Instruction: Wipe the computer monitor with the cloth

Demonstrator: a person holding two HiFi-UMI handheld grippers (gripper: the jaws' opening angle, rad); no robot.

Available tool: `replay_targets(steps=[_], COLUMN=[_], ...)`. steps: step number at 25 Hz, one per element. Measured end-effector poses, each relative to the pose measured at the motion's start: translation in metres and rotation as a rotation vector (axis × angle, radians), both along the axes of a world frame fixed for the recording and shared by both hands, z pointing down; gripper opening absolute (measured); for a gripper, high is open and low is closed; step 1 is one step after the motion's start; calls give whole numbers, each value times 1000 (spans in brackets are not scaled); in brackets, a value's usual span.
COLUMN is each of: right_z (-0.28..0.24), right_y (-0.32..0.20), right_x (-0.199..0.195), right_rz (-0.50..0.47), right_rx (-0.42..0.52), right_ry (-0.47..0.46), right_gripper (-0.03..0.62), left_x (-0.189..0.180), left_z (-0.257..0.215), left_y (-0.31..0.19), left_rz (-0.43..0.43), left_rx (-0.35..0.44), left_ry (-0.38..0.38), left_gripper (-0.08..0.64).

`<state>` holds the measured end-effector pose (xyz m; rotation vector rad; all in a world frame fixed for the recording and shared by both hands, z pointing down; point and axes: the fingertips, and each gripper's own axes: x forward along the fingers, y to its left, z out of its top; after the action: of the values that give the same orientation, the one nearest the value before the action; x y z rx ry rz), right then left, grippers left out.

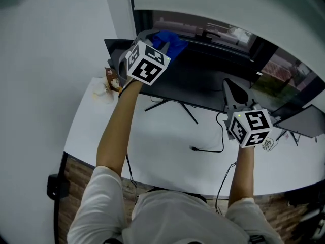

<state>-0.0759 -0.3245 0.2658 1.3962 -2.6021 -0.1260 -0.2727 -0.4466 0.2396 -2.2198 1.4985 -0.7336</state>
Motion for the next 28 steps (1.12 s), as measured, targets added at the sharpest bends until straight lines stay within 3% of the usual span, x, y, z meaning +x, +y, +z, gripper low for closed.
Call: replay_targets(steps=[8, 15, 19, 23, 28], right_z=[10, 17, 26, 36, 48], right_y=[-15, -26, -31, -35, -36], right_x=[-93, -155, -180, -193, -199], right_rz=[-35, -77, -101, -117, -130], right_rx=[-13, -22, -40, -59, -82], right_ry=[-4, 5, 14, 19, 25], right_gripper=[15, 15, 15, 15, 15], left_x=[-128, -229, -274, -299, -293], left_z=[6, 8, 14, 37, 88], left_y=[-4, -8, -13, -20, -20], left_rz=[-100, -208, -285, -316, -310], left_rx=[28, 75, 100, 47, -64], left_ry=[73, 260, 300, 311, 317], left_gripper=[146, 143, 143, 143, 143])
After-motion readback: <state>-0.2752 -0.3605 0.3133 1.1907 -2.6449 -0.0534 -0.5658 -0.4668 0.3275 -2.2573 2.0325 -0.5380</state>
